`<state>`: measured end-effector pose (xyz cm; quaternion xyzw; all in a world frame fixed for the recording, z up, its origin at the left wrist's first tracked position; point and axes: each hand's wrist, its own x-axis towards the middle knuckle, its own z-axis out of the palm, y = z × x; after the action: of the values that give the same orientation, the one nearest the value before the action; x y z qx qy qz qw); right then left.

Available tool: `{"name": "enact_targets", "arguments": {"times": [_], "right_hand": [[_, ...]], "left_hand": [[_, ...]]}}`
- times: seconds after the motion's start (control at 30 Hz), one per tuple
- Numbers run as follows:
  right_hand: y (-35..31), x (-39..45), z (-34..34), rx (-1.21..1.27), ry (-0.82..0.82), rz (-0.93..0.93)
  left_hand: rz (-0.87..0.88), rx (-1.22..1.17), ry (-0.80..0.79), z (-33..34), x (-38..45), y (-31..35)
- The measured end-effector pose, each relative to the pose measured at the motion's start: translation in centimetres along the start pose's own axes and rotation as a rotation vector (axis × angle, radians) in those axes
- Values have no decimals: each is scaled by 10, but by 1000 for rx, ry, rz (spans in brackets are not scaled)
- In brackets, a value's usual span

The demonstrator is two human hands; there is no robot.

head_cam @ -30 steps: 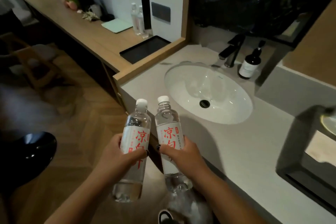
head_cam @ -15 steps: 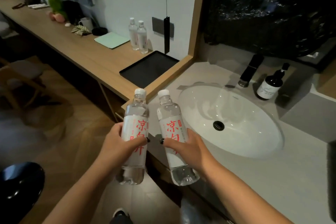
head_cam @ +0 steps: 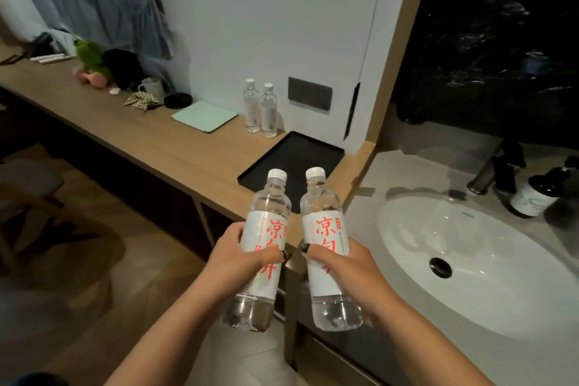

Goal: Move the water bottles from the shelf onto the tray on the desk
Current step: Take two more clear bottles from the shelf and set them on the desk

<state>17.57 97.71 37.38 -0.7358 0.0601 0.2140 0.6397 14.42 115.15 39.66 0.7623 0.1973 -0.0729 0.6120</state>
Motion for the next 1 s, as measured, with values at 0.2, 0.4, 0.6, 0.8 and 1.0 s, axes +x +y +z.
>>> {"name": "enact_targets", "arguments": {"times": [0.2, 0.4, 0.6, 0.8, 1.0], "right_hand": [[-28, 43, 53, -8, -19, -27], [-42, 109, 97, -71, -59, -15], [-68, 194, 131, -90, -55, 53], [-108, 257, 149, -72, -52, 66], [-136, 302, 149, -135, -12, 42]], "left_hand": [[-22, -11, 46, -51, 39, -2], [-42, -49, 94, -90, 107, -5], [-109, -51, 73, -132, 194, 5], [-123, -74, 97, -164, 261, 24], [-144, -105, 68, -182, 320, 39]]}}
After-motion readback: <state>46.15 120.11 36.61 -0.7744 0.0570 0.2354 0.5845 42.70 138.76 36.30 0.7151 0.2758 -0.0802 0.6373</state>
